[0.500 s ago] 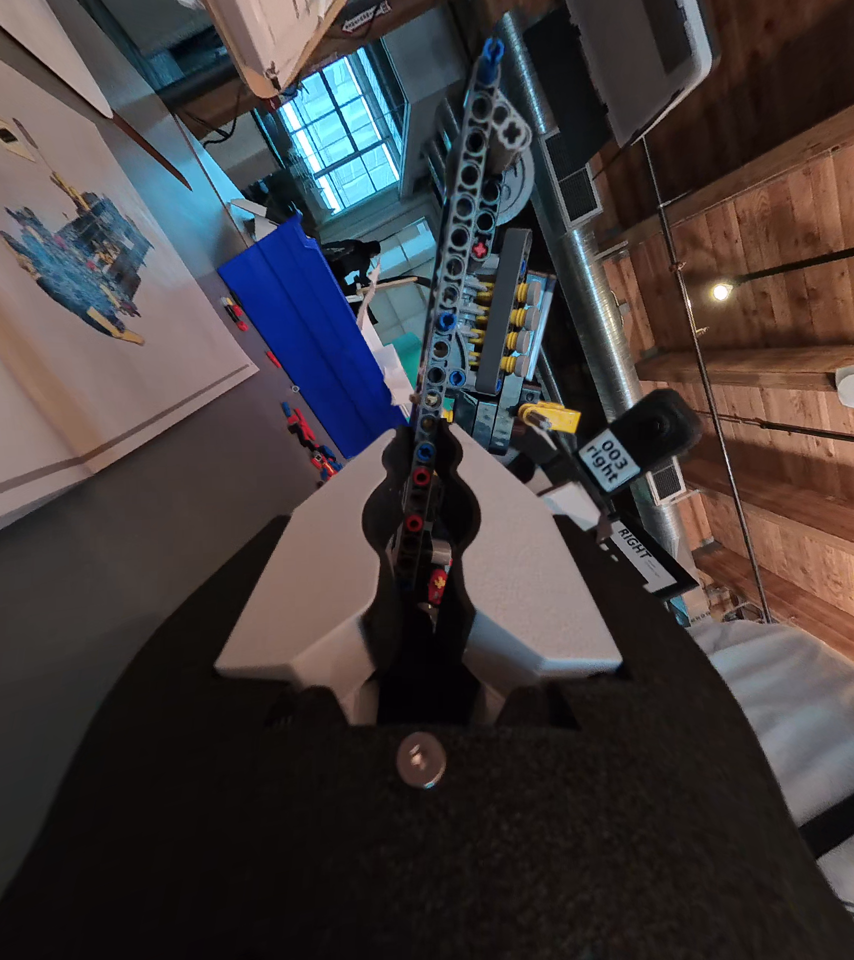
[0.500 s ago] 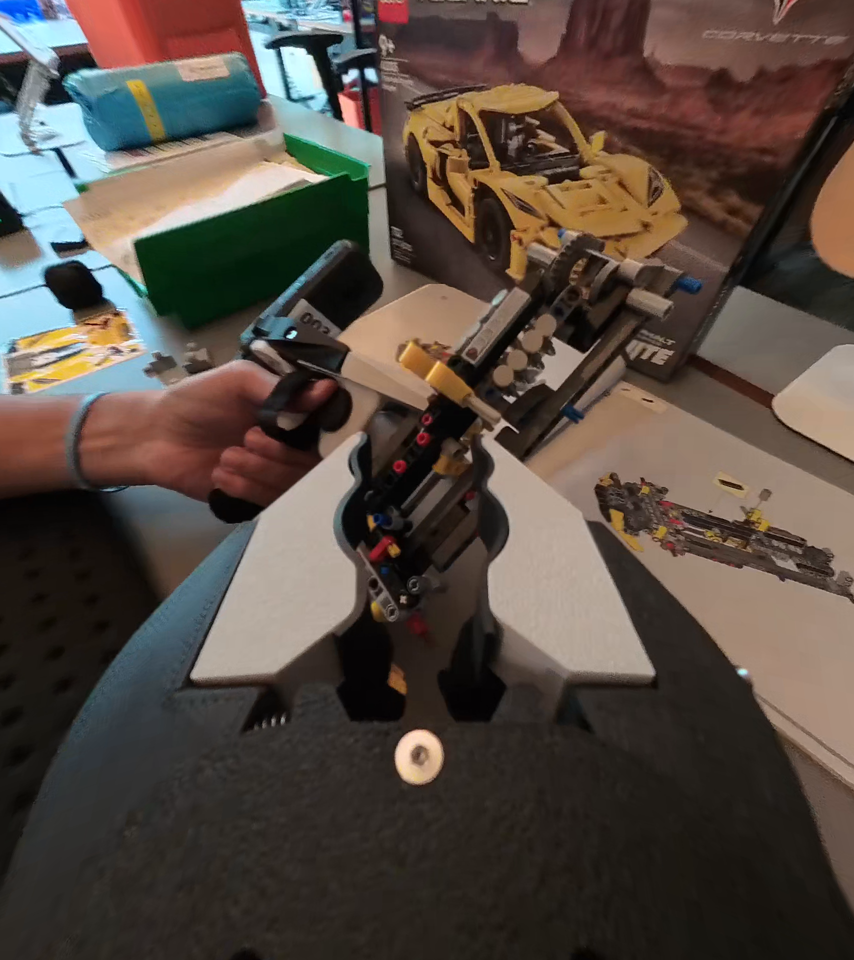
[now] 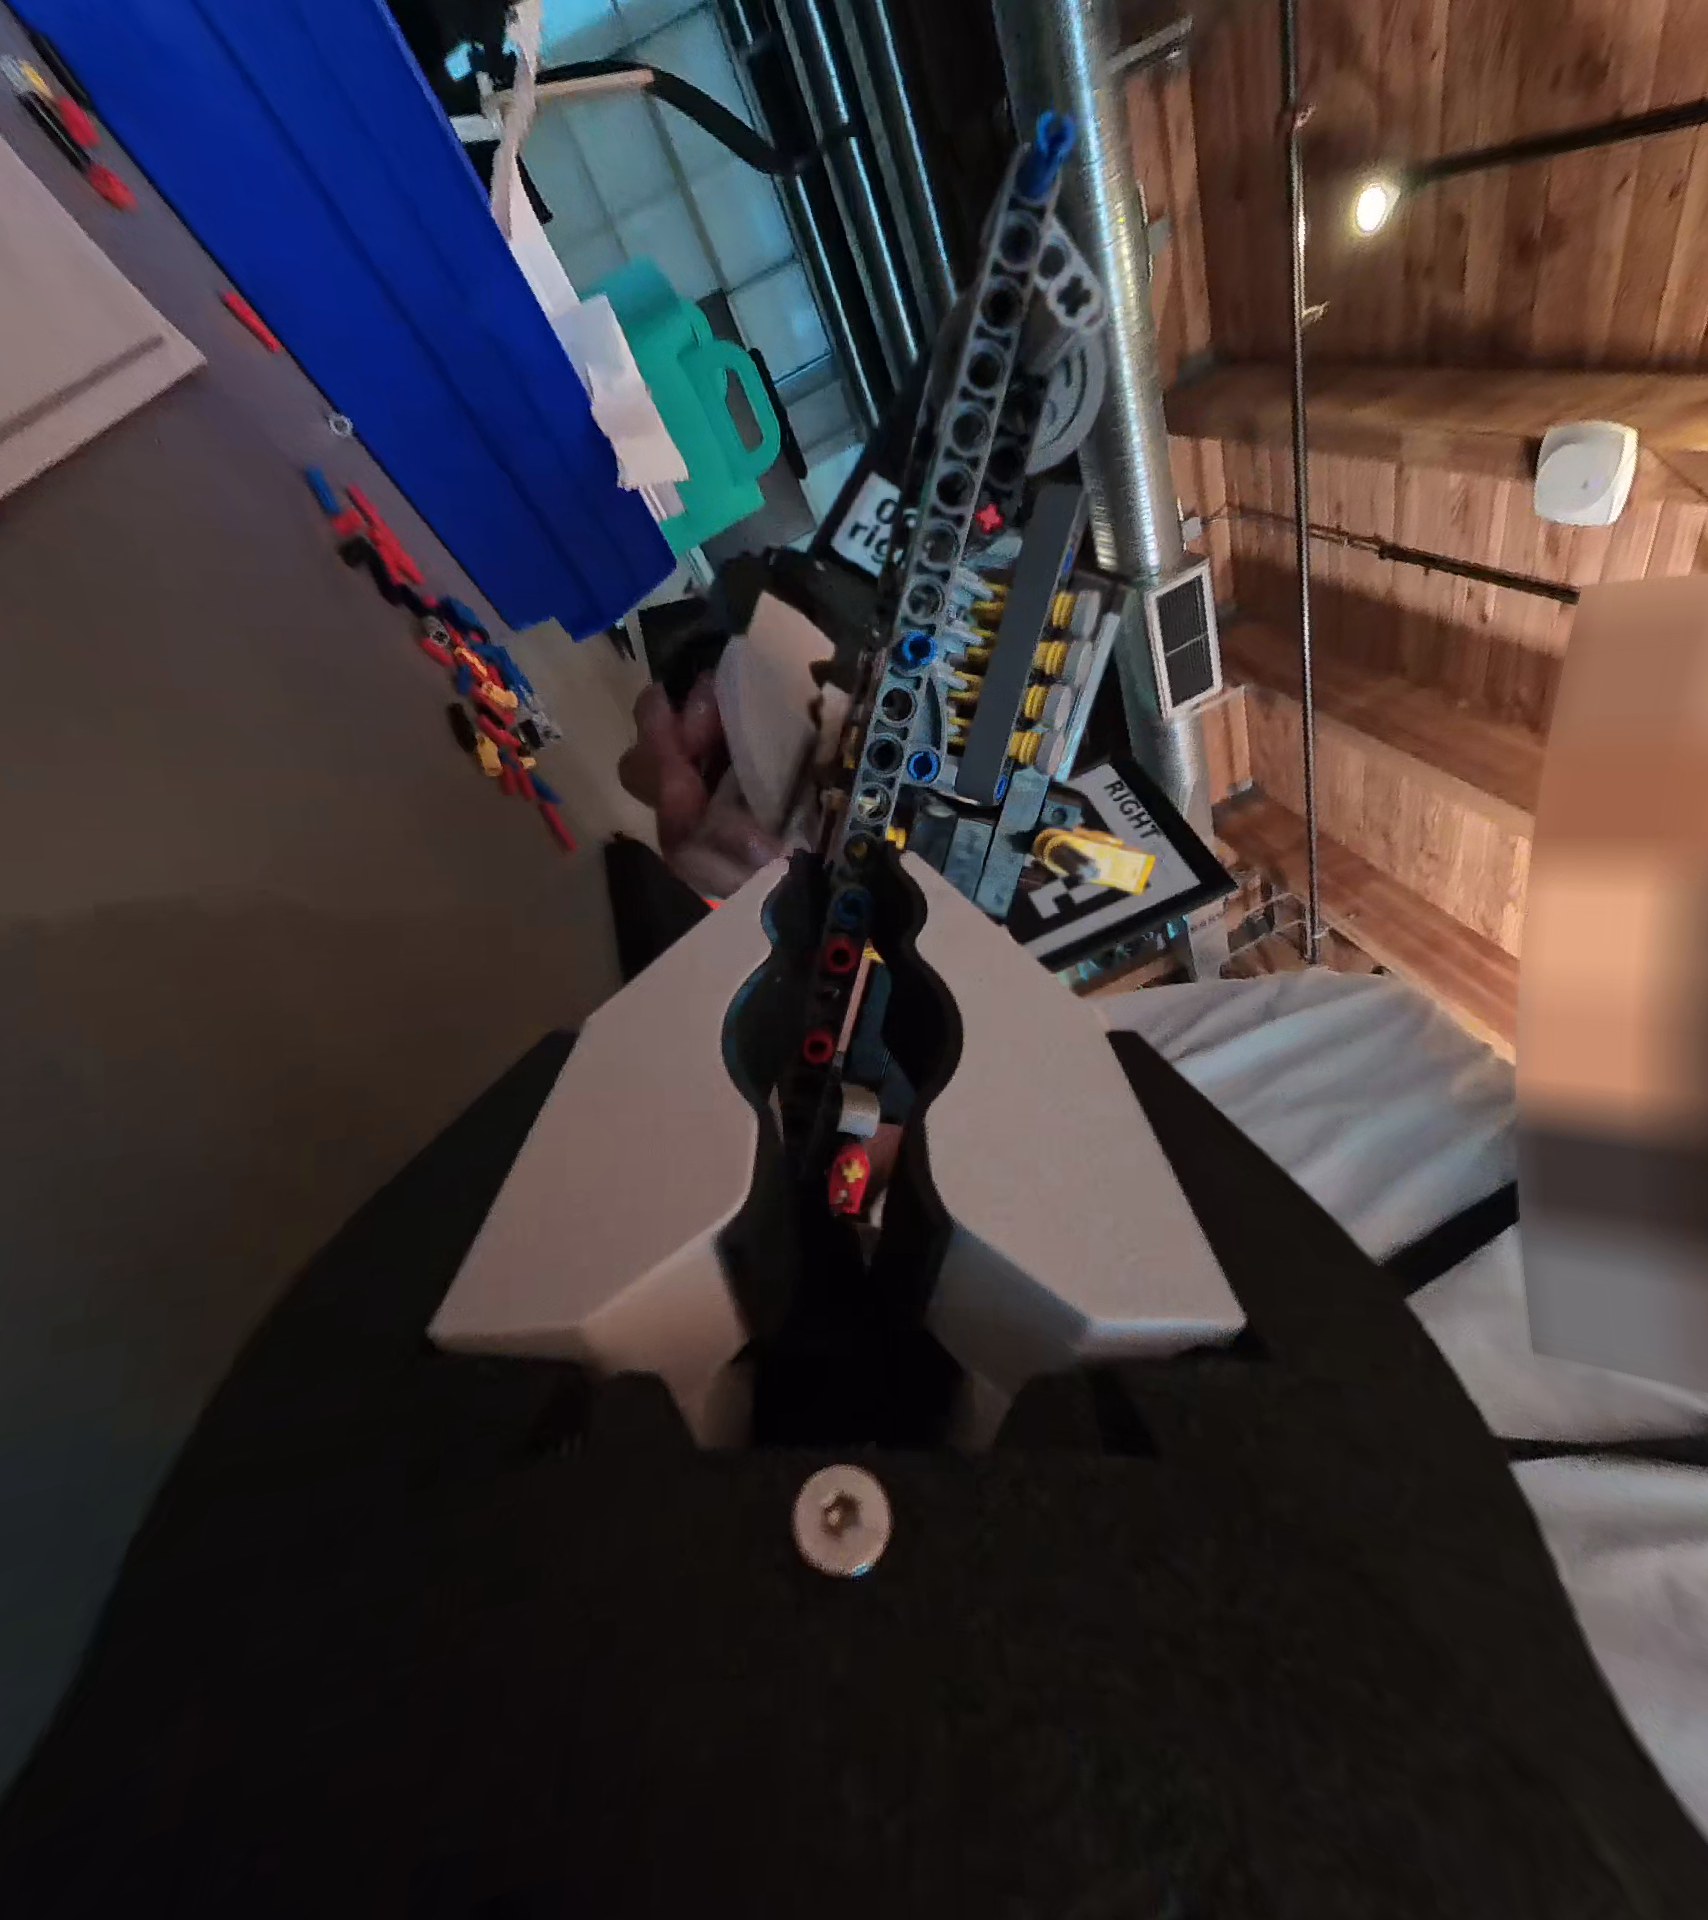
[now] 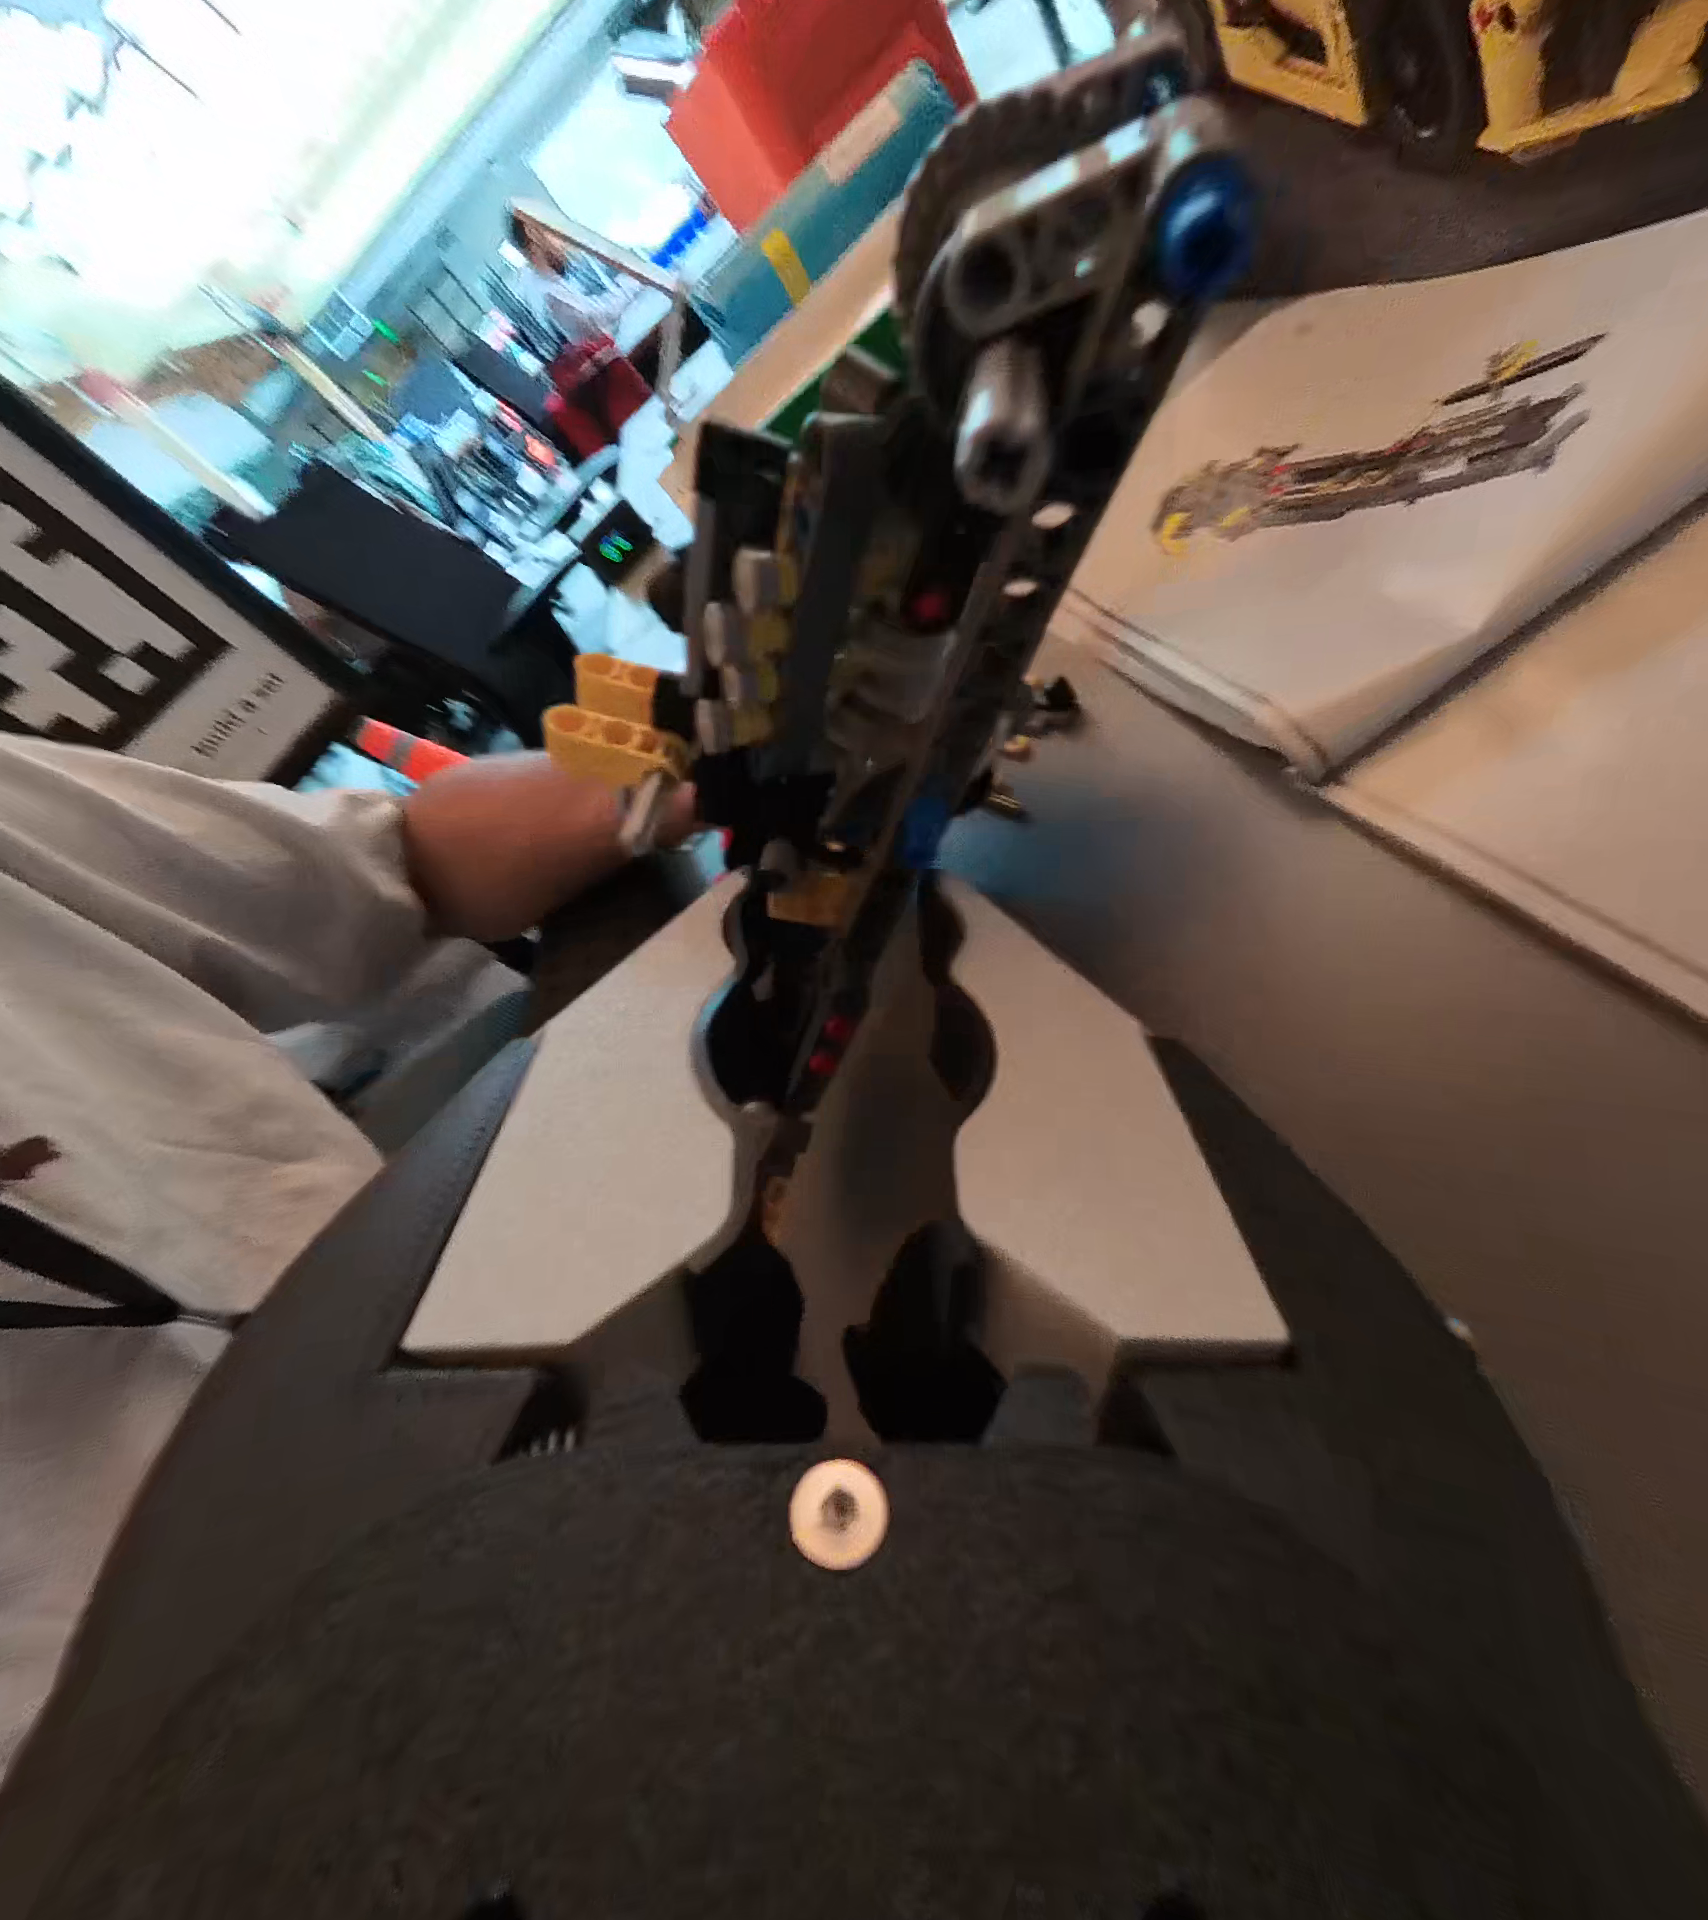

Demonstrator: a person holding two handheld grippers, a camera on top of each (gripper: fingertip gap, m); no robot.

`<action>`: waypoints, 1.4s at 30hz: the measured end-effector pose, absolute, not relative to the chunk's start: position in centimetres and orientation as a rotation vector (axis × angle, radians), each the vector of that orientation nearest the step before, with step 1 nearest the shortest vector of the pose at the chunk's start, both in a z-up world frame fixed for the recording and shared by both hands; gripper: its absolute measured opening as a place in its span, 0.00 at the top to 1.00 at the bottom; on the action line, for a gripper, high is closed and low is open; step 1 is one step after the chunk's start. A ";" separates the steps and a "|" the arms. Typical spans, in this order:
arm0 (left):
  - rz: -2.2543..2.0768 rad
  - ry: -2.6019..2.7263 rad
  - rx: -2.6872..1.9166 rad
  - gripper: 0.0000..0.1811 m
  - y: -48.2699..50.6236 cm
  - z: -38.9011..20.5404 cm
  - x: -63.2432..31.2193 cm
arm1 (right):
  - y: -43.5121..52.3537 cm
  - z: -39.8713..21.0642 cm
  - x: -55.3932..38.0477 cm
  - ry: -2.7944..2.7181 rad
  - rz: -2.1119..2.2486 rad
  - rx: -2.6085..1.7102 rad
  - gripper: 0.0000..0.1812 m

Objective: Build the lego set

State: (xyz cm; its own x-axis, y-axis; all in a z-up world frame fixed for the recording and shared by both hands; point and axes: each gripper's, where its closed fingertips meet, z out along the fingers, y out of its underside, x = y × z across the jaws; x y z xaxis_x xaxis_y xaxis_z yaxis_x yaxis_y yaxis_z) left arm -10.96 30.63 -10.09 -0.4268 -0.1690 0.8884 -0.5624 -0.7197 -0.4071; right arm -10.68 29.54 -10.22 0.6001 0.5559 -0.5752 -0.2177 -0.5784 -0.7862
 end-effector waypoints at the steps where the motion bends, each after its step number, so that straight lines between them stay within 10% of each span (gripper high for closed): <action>1: 2.233 -1.022 1.526 0.96 30.9 -10.2 -10.9 | 29.7 -10.3 -10.6 -0.212 1.123 -1.907 0.89; 13: 2.274 -1.582 2.143 0.86 36.6 -10.2 -9.9 | 32.1 -14.4 -5.7 0.482 1.105 -1.873 0.97; 31: 1.193 -2.686 2.422 0.97 33.1 -16.5 -9.3 | 32.5 -15.8 -7.4 0.586 1.088 -1.868 0.95; 42: 1.121 -2.599 2.364 0.97 33.0 -17.5 -10.5 | 26.0 -13.5 -6.3 0.260 0.871 -2.027 0.77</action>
State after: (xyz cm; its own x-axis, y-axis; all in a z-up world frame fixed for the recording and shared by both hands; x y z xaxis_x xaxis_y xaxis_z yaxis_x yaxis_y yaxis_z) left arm -10.47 32.99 -17.47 -0.0926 -0.9957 -0.0044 -0.6799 0.0664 -0.7303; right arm -6.26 26.03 -13.46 0.7312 0.1403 -0.6676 -0.4834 -0.5840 -0.6521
